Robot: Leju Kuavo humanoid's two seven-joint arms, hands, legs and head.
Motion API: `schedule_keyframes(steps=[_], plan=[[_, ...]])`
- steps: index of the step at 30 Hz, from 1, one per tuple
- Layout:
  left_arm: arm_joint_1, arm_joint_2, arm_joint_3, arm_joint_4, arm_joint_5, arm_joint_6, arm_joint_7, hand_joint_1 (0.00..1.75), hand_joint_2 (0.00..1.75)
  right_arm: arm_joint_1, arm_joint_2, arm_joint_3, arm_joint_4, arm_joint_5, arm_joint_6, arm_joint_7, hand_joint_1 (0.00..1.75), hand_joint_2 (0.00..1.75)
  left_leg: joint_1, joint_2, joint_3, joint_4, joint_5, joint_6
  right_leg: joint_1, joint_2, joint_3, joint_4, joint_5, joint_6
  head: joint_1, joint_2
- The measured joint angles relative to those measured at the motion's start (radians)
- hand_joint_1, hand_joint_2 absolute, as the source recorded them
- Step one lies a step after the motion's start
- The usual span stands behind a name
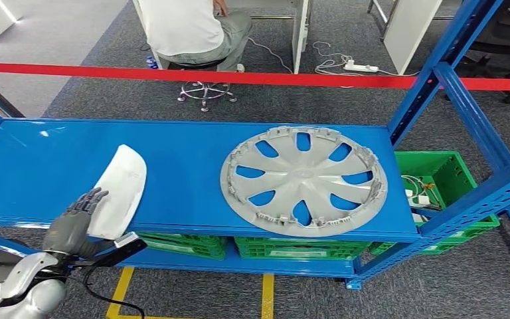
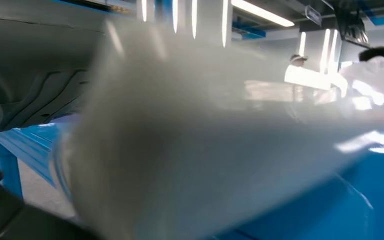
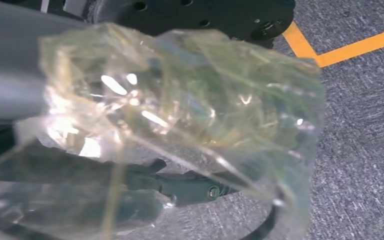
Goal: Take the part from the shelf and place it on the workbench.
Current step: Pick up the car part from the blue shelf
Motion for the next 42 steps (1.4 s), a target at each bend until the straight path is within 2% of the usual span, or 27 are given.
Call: schedule_keyframes(steps=[12,28,35,42], plan=[[-0.019,-0.022,-0.019,0.006,-0.019,-0.009,-0.003,1.75,1.75,-0.031,0.000,-0.060,0.043,0.059,0.016,-0.023,0.00,0.00,0.000,0.000,0.000,0.000,0.000,0.000,0.000,0.000,0.000,0.000,0.000,0.000,0.000,0.000],[-0.029,-0.034,-0.024,-0.012,-0.019,0.012,-0.026,1.75,1.75,-0.037,0.000,-0.078,0.062,0.069,0.015,-0.026,0.00,0.00,0.000,0.000,0.000,0.000,0.000,0.000,0.000,0.000,0.001,0.000,0.000,0.000,0.000,0.000],[-0.028,-0.034,-0.030,-0.069,-0.046,0.113,-0.074,1.75,1.75,-0.041,0.000,-0.089,0.066,0.084,0.015,-0.038,0.00,0.00,0.000,0.000,0.000,0.000,0.000,0.000,0.000,0.000,0.000,0.000,0.000,0.000,0.000,0.000],[-0.049,-0.004,-0.029,-0.183,-0.092,0.196,-0.111,1.75,1.75,-0.052,0.000,-0.112,0.080,0.114,0.018,-0.056,0.00,0.00,0.000,0.000,0.000,0.000,0.000,0.000,0.000,0.000,0.000,0.000,0.000,0.000,0.000,0.000]])
